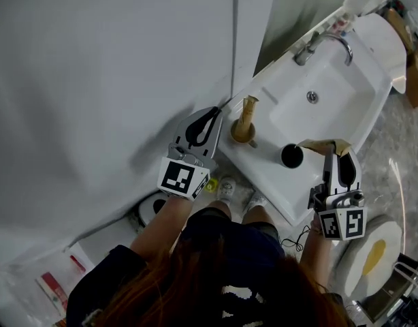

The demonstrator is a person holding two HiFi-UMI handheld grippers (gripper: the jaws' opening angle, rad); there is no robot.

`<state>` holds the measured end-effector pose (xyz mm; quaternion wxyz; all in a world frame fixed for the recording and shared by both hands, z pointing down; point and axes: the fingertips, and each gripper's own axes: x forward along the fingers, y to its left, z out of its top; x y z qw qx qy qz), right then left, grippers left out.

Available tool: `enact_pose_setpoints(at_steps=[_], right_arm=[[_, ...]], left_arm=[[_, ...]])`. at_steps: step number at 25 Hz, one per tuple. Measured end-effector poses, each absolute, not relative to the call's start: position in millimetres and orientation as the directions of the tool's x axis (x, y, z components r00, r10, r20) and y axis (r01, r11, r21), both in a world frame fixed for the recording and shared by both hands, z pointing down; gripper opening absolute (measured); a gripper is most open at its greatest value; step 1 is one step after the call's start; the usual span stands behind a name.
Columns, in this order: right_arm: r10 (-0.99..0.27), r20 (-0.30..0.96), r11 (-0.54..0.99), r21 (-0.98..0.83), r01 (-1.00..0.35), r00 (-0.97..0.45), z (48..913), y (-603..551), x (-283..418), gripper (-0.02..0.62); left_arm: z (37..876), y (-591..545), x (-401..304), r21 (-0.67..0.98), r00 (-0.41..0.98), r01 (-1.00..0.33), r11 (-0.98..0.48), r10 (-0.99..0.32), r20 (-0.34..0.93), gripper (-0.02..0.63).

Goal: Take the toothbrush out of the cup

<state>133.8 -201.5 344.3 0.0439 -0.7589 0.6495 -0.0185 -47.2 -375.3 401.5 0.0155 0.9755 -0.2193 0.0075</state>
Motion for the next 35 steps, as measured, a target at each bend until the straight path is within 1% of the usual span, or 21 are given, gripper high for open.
enact_pose_setpoints(at_steps=[8,9,10,11,17,22,26,29,32,35], right_arm=[[-0.987,-0.024,-0.158,-0.087,-0.984,0.161,342,-210,147,0.092],[-0.988,-0.024,-0.152,-0.087,-0.985,0.154,342,-212,149,0.092],[-0.989,-0.022,-0.145,-0.087,-0.986,0.148,342,-213,151,0.091],[-0.990,-0.021,-0.139,-0.087,-0.986,0.142,342,-214,153,0.092],[-0.993,-0.003,-0.120,-0.103,-0.987,0.121,348,-219,163,0.091],[-0.994,0.009,-0.114,-0.113,-0.987,0.113,355,-221,169,0.092],[-0.992,0.018,-0.123,-0.116,-0.986,0.122,359,-220,174,0.092],[-0.991,0.023,-0.134,-0.117,-0.984,0.132,359,-217,178,0.092],[-0.990,0.023,-0.142,-0.118,-0.983,0.140,358,-216,181,0.092],[-0.990,0.019,-0.141,-0.118,-0.983,0.140,358,-215,182,0.092]], left_arm=[[425,-376,-25,0.071,0.916,-0.400,-0.914,-0.395,0.073,0.025],[429,-377,-20,0.075,0.915,-0.400,-0.913,-0.394,0.087,0.052],[435,-377,-15,0.082,0.914,-0.400,-0.913,-0.392,0.102,0.109],[442,-378,-8,0.092,0.914,-0.398,-0.913,-0.387,0.119,0.140],[482,-377,33,0.118,0.910,-0.383,-0.916,-0.353,0.217,0.234],[514,-388,58,0.172,0.894,-0.406,-0.897,-0.352,0.275,0.264],[532,-391,69,0.197,0.891,-0.400,-0.895,-0.328,0.315,0.267],[533,-393,70,0.184,0.889,-0.404,-0.896,-0.336,0.312,0.259],[525,-393,67,0.164,0.893,-0.400,-0.902,-0.343,0.291,0.177],[522,-390,66,0.143,0.896,-0.390,-0.910,-0.339,0.285,0.138]])
